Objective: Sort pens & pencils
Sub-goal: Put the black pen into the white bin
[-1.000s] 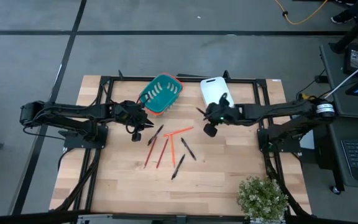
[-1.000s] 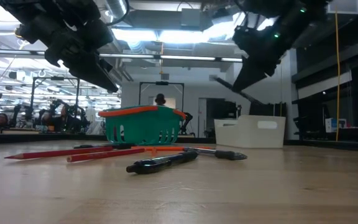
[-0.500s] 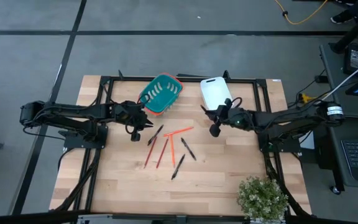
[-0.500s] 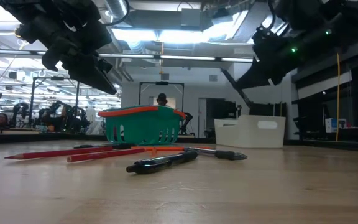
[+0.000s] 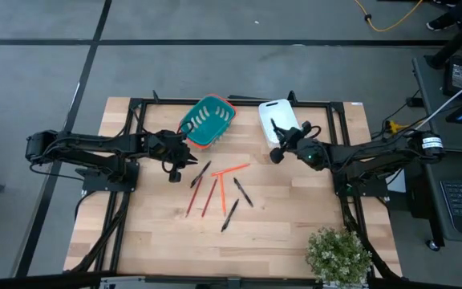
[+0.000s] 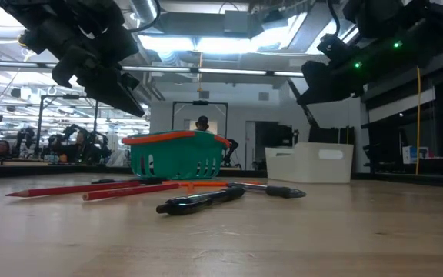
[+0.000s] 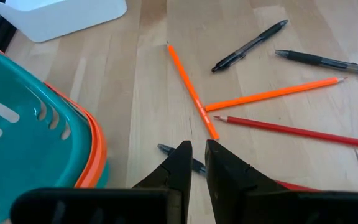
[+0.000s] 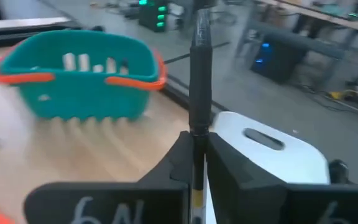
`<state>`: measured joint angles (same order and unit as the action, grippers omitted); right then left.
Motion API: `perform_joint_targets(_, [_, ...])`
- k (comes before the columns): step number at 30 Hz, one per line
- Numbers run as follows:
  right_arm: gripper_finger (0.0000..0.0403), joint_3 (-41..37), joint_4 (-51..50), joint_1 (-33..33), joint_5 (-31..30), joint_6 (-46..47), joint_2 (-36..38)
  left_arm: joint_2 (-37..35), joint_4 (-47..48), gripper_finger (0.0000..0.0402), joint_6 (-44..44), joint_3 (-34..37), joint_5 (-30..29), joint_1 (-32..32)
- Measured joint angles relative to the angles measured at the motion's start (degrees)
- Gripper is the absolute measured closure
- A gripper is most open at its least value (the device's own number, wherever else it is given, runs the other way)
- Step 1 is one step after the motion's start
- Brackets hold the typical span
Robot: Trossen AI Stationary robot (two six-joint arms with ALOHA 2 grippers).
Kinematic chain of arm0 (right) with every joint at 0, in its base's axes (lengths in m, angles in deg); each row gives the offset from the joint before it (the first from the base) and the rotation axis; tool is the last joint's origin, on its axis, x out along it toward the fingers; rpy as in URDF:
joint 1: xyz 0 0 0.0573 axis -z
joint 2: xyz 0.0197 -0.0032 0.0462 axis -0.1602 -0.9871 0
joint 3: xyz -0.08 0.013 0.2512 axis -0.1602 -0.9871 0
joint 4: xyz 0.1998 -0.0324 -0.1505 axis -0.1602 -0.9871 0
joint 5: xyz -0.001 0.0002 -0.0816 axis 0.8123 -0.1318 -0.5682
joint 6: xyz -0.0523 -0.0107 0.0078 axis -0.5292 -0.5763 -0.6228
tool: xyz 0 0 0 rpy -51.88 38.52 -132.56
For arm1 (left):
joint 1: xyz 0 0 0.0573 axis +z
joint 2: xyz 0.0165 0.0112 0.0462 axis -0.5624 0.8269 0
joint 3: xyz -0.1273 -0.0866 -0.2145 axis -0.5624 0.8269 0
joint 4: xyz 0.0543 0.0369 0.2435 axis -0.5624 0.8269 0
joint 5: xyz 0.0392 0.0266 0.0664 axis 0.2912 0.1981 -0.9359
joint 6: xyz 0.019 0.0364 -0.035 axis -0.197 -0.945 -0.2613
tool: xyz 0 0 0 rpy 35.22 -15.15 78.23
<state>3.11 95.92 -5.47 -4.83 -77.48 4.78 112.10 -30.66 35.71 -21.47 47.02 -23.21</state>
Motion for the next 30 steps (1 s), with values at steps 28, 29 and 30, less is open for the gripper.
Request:
perform_joint_targets(28, [0.0375, 0.0, -0.5, 4.3, -4.7, -0.2, 0.0, 0.0, 0.0, 0.0360, 0.0, 0.0, 0.0, 0.0])
perform_joint_targets(29, [0.0375, 0.0, -0.4, 5.4, -3.5, -0.2, 0.0, 0.0, 0.0, 0.0360, 0.0, 0.0, 0.0, 0.0])
perform_joint_targets(30, [0.0375, 0.0, -0.3, 6.4, -2.4, -0.3, 0.0, 0.0, 0.0, 0.0360, 0.0, 0.0, 0.0, 0.0])
